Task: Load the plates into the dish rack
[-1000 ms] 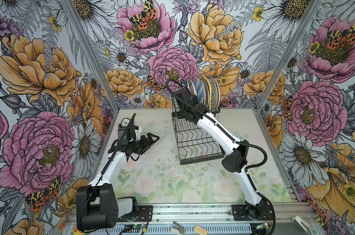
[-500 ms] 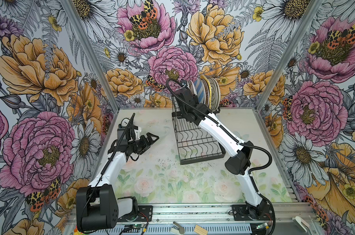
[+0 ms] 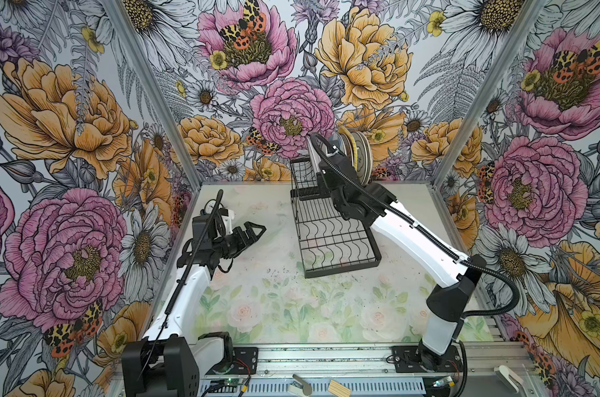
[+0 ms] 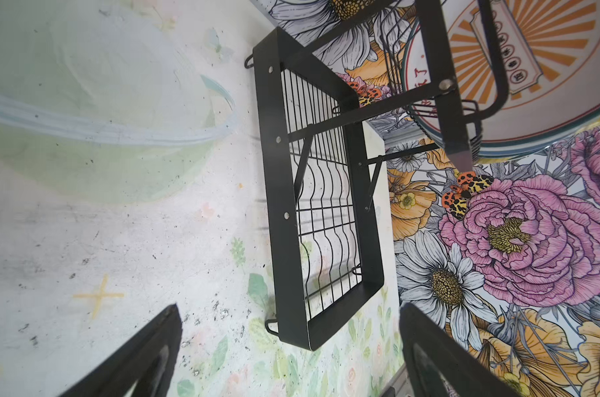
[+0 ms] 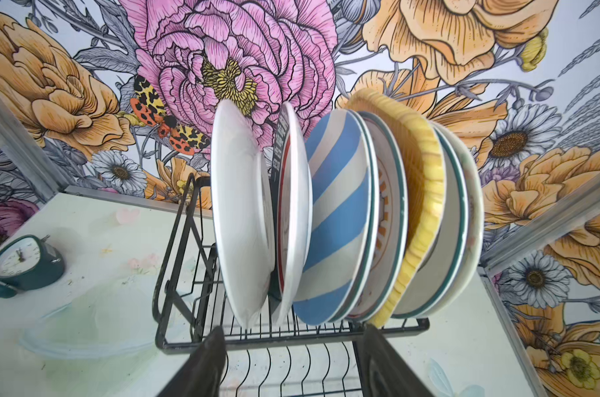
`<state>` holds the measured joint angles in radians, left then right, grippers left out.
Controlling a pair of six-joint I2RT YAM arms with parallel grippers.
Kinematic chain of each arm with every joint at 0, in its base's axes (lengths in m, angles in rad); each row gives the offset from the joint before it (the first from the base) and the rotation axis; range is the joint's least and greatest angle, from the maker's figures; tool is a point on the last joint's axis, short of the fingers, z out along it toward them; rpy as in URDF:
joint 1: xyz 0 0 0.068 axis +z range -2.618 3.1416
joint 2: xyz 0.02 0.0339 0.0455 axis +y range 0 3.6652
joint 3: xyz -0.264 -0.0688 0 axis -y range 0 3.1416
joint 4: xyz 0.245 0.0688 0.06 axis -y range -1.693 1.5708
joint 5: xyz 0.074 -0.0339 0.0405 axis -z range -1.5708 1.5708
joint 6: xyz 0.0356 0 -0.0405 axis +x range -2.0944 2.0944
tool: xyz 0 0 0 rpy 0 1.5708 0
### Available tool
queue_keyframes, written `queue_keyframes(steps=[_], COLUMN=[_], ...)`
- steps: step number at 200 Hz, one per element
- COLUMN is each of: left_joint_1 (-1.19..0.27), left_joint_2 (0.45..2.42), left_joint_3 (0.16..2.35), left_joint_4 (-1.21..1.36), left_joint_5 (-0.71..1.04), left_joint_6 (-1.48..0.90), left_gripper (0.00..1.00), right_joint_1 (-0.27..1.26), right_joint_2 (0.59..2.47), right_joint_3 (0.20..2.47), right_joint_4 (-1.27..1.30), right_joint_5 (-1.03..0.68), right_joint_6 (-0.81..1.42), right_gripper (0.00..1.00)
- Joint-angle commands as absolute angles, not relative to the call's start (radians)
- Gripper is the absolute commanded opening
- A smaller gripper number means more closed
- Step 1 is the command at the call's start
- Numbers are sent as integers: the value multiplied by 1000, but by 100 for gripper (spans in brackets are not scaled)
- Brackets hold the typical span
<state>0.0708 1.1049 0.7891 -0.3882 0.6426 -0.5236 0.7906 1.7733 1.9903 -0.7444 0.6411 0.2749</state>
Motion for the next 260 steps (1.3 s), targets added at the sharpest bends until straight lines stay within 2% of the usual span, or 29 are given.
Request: queue_keyframes(steps=[1,29,51,124,165,212,260], left_joint_1=[81,86,94,97,99,106,106], left_joint_2=[1068,1045,1035,1014,988,1010,1049], left_joint_3=[777,782,778,698,593,525,424], left_joint_4=[-360,-377,-384,-276,-87,69,305], left_joint_5=[573,501,444,264,202,153,81], left_joint_6=[-498,-441,-390,-250,-223,-171,-108], left_gripper=[99,99,99,99,99,99,99], right_joint_1=[787,782,736,464,269,83,-12], right_joint_2=[1666,1518,1406,1128,1096,1134,1234], right_joint_3=[1873,1682,1513,1060,904,757,617], right_joint_4=[-735,-718,-679,-481,-341,-119,207], right_joint_5=[564,516,460,259,130,87,95], right_joint_6=[317,334,347,307,249,186,152], right_gripper=[67,75,77,84,88,99,100])
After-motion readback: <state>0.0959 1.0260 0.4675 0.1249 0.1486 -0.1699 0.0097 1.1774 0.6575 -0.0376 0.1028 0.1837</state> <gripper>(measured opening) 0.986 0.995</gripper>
